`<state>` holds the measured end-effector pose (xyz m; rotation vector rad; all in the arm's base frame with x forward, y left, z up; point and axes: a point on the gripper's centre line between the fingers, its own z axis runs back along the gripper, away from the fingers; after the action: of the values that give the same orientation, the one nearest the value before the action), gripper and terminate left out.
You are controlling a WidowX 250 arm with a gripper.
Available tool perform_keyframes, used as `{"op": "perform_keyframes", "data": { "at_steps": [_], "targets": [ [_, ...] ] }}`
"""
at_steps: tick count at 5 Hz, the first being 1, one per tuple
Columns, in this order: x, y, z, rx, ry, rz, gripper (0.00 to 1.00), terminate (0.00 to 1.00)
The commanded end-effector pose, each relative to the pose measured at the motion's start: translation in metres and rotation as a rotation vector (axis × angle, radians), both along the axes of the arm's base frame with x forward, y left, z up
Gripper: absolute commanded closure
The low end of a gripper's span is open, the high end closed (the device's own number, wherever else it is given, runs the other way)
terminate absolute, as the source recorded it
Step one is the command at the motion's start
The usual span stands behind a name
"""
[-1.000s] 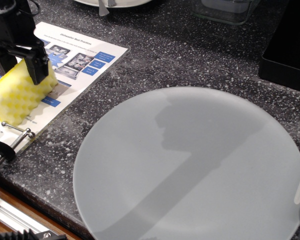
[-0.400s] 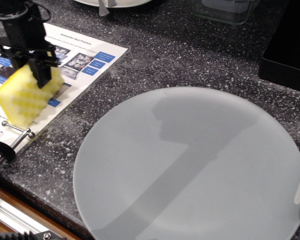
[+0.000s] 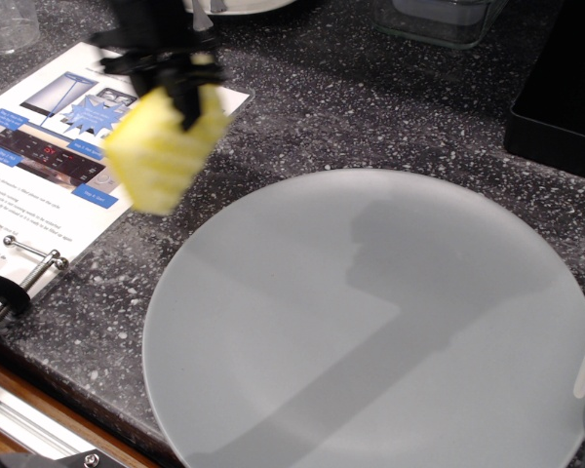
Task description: Pick up sponge and wipe plate
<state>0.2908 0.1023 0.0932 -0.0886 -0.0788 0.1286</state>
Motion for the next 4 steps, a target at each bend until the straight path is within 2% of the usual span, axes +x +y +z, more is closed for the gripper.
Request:
{"op": "perform_keyframes", "data": {
  "at_steps": [1,2,3,4],
  "targets": [
    [-0.010,-0.038,0.006,0.100,-0.122,-0.078,1.00,0.00],
    [-0.021,-0.043,-0.015,0.199,-0.116,-0.128,1.00,0.00],
    [-0.027,-0.052,-0.024,0.227,-0.111,-0.152,1.00,0.00],
    [-0.035,-0.075,-0.033,0.245,-0.113,-0.151,1.00,0.00]
  ]
}}
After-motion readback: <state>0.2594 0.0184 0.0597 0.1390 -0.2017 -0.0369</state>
